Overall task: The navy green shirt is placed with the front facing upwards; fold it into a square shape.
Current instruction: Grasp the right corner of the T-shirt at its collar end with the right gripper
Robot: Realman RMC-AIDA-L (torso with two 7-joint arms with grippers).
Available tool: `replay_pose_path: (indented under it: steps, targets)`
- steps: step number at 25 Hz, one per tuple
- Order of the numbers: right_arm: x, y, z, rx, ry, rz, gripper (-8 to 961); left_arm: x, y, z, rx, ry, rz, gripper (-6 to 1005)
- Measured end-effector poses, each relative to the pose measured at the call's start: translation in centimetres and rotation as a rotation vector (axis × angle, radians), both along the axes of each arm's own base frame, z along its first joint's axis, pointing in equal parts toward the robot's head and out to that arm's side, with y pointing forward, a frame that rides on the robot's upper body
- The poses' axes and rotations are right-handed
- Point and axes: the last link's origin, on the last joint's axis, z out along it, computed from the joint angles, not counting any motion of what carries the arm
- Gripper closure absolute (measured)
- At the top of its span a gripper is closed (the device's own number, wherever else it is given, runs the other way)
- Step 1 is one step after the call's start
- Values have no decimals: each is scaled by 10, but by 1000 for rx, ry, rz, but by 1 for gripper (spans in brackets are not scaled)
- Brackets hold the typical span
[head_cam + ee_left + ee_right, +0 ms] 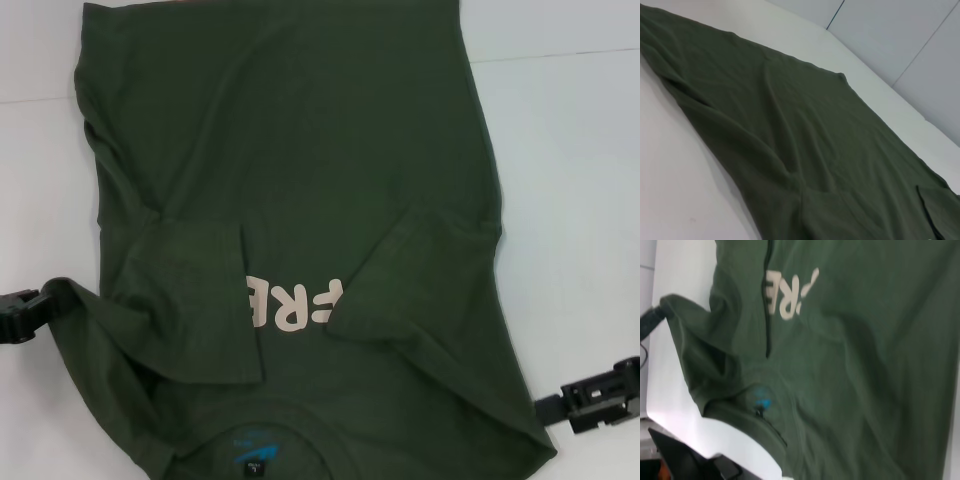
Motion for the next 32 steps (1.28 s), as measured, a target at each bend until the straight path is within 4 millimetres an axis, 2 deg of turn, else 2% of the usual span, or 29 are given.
replay_pose_path:
  steps: [17,32]
  targets:
    - [12,-8,2,-40,-43,-39,28,-2,0,-2,8,-2,9,951]
    - [13,-5,-13,-56,-23,-51,28,-1,2,-1,20,-3,4,951]
